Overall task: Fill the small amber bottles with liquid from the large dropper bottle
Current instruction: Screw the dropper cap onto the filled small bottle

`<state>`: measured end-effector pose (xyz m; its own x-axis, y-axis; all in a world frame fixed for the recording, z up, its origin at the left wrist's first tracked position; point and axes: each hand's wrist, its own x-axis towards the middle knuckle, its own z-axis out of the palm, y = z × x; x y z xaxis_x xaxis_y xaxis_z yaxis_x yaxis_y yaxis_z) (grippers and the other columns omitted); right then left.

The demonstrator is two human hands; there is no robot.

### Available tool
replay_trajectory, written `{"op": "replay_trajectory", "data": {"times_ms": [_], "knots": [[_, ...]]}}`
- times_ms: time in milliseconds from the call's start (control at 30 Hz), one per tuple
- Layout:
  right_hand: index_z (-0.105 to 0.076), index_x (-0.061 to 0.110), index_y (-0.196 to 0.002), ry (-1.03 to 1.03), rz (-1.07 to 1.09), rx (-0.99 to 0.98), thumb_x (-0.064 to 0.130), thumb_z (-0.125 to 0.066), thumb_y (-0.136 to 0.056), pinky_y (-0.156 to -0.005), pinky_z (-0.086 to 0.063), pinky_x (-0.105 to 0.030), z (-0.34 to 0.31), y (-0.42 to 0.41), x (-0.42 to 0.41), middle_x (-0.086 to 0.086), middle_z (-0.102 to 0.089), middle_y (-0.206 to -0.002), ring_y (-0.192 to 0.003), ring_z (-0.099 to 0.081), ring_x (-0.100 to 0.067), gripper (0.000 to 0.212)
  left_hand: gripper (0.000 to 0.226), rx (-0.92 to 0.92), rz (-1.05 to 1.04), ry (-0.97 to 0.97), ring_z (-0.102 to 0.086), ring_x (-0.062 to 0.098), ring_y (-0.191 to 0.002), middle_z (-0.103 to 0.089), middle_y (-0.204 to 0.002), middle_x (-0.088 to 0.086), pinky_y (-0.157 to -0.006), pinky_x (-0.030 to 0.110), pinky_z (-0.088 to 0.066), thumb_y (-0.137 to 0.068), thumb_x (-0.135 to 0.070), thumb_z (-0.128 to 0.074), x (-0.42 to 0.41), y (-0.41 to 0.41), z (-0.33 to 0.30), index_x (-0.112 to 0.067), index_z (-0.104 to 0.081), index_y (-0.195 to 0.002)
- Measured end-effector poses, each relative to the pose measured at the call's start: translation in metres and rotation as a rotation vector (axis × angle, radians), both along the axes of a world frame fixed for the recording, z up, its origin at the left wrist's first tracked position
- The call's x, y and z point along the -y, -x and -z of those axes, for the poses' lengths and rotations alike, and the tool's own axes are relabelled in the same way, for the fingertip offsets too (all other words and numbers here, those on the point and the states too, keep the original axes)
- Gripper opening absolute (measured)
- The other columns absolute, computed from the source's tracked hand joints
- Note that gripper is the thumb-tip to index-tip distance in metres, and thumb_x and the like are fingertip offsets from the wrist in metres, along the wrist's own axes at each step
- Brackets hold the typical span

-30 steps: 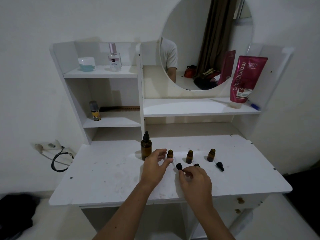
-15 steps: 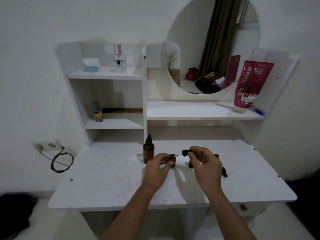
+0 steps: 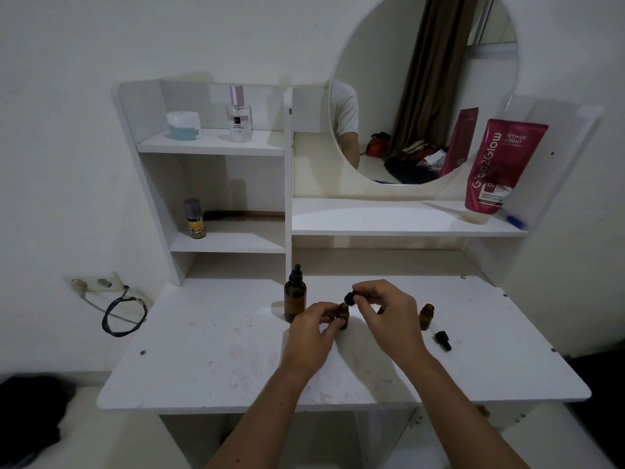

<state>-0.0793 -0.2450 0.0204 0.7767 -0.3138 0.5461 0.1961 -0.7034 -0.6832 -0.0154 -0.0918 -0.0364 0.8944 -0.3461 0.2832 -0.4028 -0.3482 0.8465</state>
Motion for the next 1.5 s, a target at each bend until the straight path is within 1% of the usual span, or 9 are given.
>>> {"op": "replay_trajectory", "data": {"times_ms": [167, 267, 500, 833, 933, 1033, 1233, 1367, 1500], "knots": [[-0.078, 0.017, -0.108, 0.032, -0.081, -0.092, 0.004, -0.078, -0.089, -0.080, -0.053, -0.007, 0.007, -0.009, 0.001, 0.010, -0.075, -0.099, -0.091, -0.071, 0.002, 0.023, 0.022, 0.013, 0.003, -0.015, -0.065, -0.003, -0.102, -0.070, -0.112, -0.017, -0.088, 0.007, -0.048, -0.095, -0.024, -0.071, 0.000, 0.000, 0.001, -0.026, -0.071, -0.116], [-0.078, 0.017, -0.113, 0.043, -0.096, -0.119, 0.008, -0.078, -0.090, -0.081, -0.056, -0.011, 0.012, -0.014, 0.003, 0.008, -0.073, -0.099, -0.087, -0.072, -0.001, 0.025, 0.022, 0.022, 0.006, -0.023, -0.065, -0.001, -0.103, -0.071, -0.112, -0.017, -0.090, 0.011, -0.051, -0.095, -0.025, -0.071, 0.000, -0.001, 0.004, -0.025, -0.071, -0.116], [-0.080, 0.019, -0.092, 0.036, -0.067, -0.163, 0.020, -0.082, -0.088, -0.072, -0.051, -0.010, 0.009, -0.021, 0.002, 0.012, -0.071, -0.087, -0.078, -0.068, -0.002, 0.005, 0.018, 0.033, 0.010, -0.021, -0.065, -0.002, -0.100, -0.070, -0.108, -0.017, -0.088, 0.012, -0.052, -0.095, -0.023, -0.070, 0.000, -0.002, 0.005, -0.027, -0.070, -0.113], [-0.076, 0.022, -0.102, 0.099, -0.046, -0.183, 0.038, -0.084, -0.085, -0.075, -0.056, -0.018, 0.010, -0.020, 0.005, 0.012, -0.071, -0.093, -0.079, -0.068, -0.003, 0.025, 0.025, 0.135, 0.034, -0.085, -0.064, 0.001, -0.099, -0.068, -0.110, -0.013, -0.087, 0.012, -0.051, -0.097, -0.016, -0.066, 0.000, -0.002, 0.005, -0.026, -0.069, -0.120], [-0.074, 0.021, -0.119, 0.123, -0.125, -0.168, 0.025, -0.081, -0.089, -0.085, -0.058, -0.021, 0.012, -0.018, 0.008, 0.012, -0.072, -0.105, -0.090, -0.070, -0.002, 0.031, 0.023, 0.128, 0.035, -0.088, -0.064, 0.001, -0.101, -0.068, -0.111, -0.011, -0.090, 0.015, -0.053, -0.098, -0.018, -0.065, 0.000, -0.003, 0.006, -0.024, -0.071, -0.119], [-0.076, 0.018, -0.118, 0.142, -0.161, -0.154, 0.007, -0.077, -0.090, -0.088, -0.059, -0.021, 0.012, -0.019, 0.010, 0.010, -0.075, -0.104, -0.093, -0.071, -0.001, 0.030, 0.022, 0.121, 0.021, -0.101, -0.064, 0.001, -0.102, -0.068, -0.113, -0.011, -0.091, 0.013, -0.051, -0.098, -0.024, -0.065, 0.001, -0.003, 0.006, -0.023, -0.070, -0.120], [-0.075, 0.020, -0.115, 0.144, -0.126, -0.126, 0.020, -0.083, -0.087, -0.080, -0.055, -0.014, 0.013, -0.019, 0.010, 0.009, -0.072, -0.097, -0.086, -0.069, -0.003, 0.028, 0.021, 0.113, 0.022, -0.096, -0.064, 0.001, -0.101, -0.068, -0.111, -0.012, -0.089, 0.012, -0.051, -0.098, -0.025, -0.066, 0.001, -0.002, 0.006, -0.024, -0.070, -0.119], [-0.072, 0.020, -0.124, 0.189, -0.184, -0.120, 0.007, -0.077, -0.090, -0.088, -0.052, -0.008, 0.014, -0.014, 0.017, 0.009, -0.072, -0.112, -0.096, -0.069, -0.001, 0.036, 0.024, 0.105, 0.008, -0.094, -0.064, 0.001, -0.102, -0.068, -0.113, -0.011, -0.089, 0.009, -0.048, -0.097, -0.026, -0.067, 0.001, -0.003, 0.006, -0.023, -0.070, -0.120], [-0.075, 0.019, -0.119, 0.185, -0.191, -0.139, 0.003, -0.078, -0.089, -0.087, -0.056, -0.011, 0.016, -0.017, 0.016, 0.007, -0.076, -0.109, -0.092, -0.072, -0.001, 0.034, 0.023, 0.098, 0.004, -0.104, -0.064, 0.001, -0.102, -0.068, -0.112, -0.011, -0.089, 0.012, -0.050, -0.097, -0.028, -0.067, 0.001, -0.003, 0.007, -0.023, -0.070, -0.119]]}}
